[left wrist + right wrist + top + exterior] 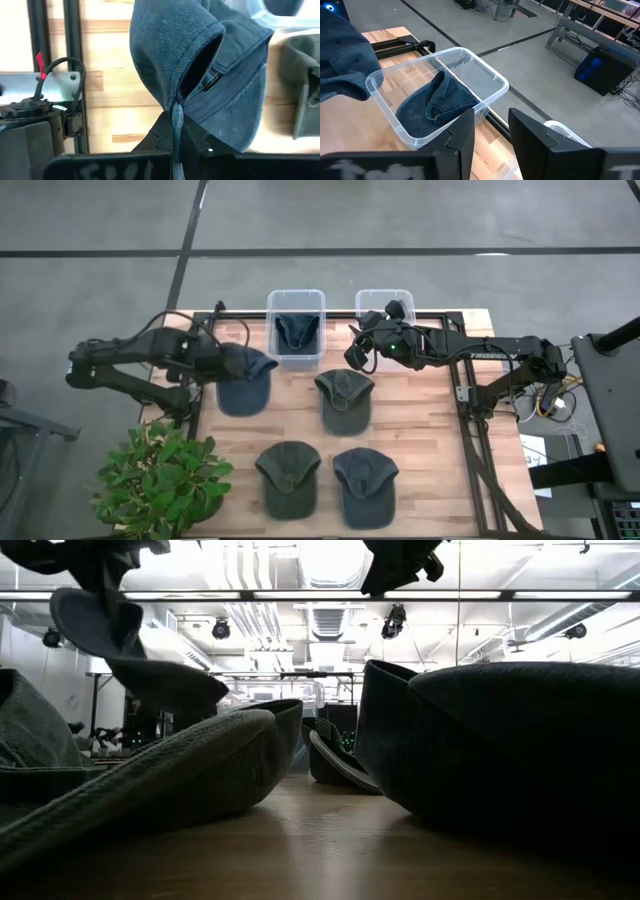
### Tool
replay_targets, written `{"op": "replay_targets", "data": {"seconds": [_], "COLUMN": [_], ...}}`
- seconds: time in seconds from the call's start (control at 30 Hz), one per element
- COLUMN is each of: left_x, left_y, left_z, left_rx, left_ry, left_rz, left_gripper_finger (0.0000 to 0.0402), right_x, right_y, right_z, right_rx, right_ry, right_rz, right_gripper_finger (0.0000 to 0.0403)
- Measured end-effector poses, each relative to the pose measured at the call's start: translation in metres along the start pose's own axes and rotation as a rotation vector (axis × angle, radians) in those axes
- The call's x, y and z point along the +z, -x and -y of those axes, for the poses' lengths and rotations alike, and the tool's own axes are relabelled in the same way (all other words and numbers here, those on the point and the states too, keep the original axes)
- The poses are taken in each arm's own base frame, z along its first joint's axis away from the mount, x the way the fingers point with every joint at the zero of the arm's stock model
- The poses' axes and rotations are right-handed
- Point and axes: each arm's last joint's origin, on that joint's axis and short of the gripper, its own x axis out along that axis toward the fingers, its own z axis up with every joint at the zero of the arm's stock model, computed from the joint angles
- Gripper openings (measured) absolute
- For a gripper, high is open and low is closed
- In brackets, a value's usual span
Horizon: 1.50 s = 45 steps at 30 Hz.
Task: Pick & Place hat
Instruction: Put the top blue cap into the left transparent bin
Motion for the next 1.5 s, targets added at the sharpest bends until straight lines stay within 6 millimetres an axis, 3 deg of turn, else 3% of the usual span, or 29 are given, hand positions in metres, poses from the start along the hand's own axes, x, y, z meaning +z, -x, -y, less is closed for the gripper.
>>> {"op": "replay_targets", "data": {"seconds": [0.4, 0.8, 1.13, 1.5], "left_x": [0.007, 0.021, 0.031, 0.032], "left_y": [0.032, 0.084, 0.115, 0.144], "left_z": [0.002, 0.003, 0.037, 0.048], "left_rx": [-0.133, -0.389, -0.823, -1.168], "left_ry": [-0.045, -0.149, -0.417, -0.731], "left_rz": [-0.033, 0.089, 0.381, 0.549], "left_gripper_finger": [0.0006, 0.0006, 0.0006, 0.0006], "right_x": [0.0, 0.0, 0.0, 0.0], "right_y": [0.0, 0.0, 0.0, 0.0], "right_z": [0.0, 0.0, 0.0, 0.0], "right_rx": [0.0, 0.0, 0.0, 0.0], "right_ry": [0.0, -0.02, -0.027, -0.027], "right_rz": [0.0, 0.0, 0.0, 0.0], "right_gripper_finger": [0.0117, 0.0109, 0.0118, 0.0111]}}
